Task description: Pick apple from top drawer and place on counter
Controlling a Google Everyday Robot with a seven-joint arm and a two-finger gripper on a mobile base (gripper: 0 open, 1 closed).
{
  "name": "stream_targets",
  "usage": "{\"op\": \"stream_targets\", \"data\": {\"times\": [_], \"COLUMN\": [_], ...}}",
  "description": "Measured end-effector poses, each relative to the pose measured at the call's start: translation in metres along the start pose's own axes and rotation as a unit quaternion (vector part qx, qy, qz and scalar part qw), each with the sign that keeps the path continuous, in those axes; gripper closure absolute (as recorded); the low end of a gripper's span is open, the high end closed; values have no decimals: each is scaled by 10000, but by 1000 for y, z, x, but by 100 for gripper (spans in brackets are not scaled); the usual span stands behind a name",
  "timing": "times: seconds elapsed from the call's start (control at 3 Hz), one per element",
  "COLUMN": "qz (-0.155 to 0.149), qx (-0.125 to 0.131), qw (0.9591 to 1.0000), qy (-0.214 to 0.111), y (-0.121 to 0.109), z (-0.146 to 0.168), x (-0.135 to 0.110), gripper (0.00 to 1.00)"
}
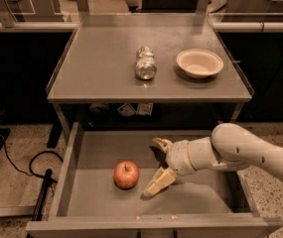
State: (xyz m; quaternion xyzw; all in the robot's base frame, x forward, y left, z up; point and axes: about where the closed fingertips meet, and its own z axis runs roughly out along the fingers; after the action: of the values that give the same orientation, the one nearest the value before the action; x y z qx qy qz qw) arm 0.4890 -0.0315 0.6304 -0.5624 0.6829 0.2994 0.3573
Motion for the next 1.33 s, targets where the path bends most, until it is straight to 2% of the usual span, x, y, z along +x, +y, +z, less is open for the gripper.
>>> {"op": "stream_targets", "data": {"times": [0.67,1.33], "qz": [-243,-183], "qx": [41,-64], "qw": [9993,9989], "qy": [-287,-422], "y": [8,9], "z": [26,44], "x": [-9,-2], "gripper": [0,0]}}
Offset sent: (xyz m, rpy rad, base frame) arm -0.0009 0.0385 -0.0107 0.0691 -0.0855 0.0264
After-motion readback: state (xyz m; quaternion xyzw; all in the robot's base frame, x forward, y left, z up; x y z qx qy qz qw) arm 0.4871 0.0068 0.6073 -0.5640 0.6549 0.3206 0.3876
